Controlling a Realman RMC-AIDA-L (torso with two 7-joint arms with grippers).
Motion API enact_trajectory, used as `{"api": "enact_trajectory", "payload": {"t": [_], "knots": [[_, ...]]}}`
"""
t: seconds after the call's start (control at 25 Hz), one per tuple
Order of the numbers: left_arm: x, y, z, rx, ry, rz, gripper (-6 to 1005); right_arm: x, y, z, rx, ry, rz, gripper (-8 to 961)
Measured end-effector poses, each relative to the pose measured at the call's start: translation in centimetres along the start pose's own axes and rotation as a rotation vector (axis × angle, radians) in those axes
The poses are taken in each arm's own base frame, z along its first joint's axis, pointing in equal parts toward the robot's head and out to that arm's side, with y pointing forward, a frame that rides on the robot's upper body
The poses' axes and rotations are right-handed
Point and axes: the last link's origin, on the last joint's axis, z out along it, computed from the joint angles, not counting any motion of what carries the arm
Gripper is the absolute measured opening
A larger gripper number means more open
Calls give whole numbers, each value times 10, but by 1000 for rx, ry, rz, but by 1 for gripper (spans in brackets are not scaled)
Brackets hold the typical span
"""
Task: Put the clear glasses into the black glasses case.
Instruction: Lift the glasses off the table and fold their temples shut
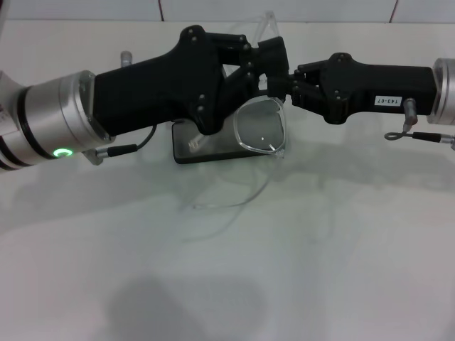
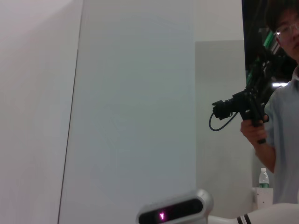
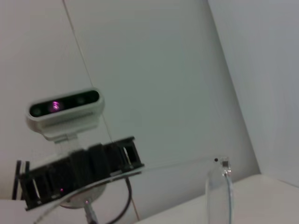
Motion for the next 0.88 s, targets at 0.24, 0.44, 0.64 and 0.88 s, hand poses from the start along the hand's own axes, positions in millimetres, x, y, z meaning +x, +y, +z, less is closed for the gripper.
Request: {"api": "enact_trajectory", "payload": {"t": [0.24, 0.44, 0.64, 0.88], "knots": [[-2, 1, 0, 2, 2, -9, 41, -5, 3, 0, -23, -32, -4, 48], [-3, 1, 1, 0, 4, -13, 41, -7, 5, -1, -22, -73, 1, 48], [-5, 2, 4, -11, -1, -24, 41, -9, 7, -1, -28, -117, 12, 48], [-9, 1, 9, -6, 0, -45, 41, -8, 9, -1, -36, -150, 41, 48]]}}
